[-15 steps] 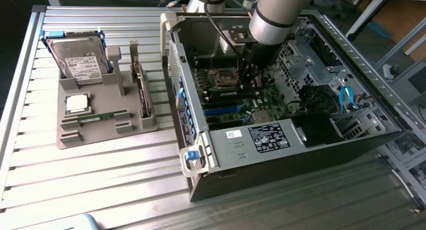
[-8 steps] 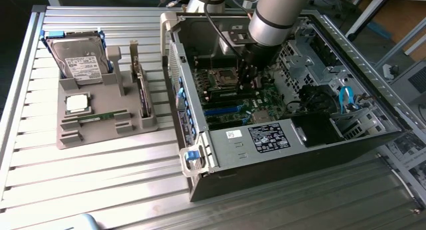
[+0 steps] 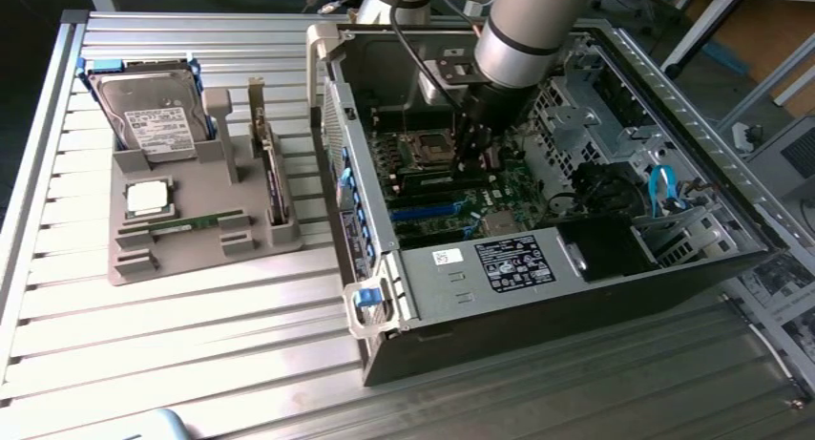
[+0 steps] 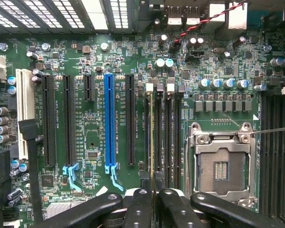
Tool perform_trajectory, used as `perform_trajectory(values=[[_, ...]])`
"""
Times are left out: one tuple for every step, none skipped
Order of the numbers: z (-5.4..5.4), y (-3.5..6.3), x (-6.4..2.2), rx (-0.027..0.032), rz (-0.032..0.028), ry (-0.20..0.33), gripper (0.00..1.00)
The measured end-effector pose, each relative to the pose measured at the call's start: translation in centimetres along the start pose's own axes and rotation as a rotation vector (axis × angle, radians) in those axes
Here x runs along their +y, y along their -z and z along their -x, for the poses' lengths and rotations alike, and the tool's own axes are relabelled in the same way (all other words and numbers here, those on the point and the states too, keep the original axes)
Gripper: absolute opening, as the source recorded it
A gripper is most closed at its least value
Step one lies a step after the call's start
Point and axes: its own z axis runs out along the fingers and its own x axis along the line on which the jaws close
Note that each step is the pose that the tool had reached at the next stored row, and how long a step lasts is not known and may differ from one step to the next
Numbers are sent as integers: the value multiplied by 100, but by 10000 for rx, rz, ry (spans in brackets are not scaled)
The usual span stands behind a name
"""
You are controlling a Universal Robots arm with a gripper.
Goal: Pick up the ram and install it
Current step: 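Insert the ram into the slot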
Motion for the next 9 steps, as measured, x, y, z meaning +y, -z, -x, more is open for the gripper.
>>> perform_trajectory(values=[[1, 0, 9, 1, 0, 1, 12], [2, 0, 18, 2, 0, 1, 12], [3, 0, 26, 2, 0, 1, 12], [3, 0, 30, 2, 0, 1, 12], [3, 0, 32, 2, 1, 2, 12], [3, 0, 33, 2, 1, 1, 12], [3, 0, 34, 3, 1, 1, 12], [3, 0, 35, 3, 1, 1, 12], [3, -1, 35, 2, 1, 1, 12]])
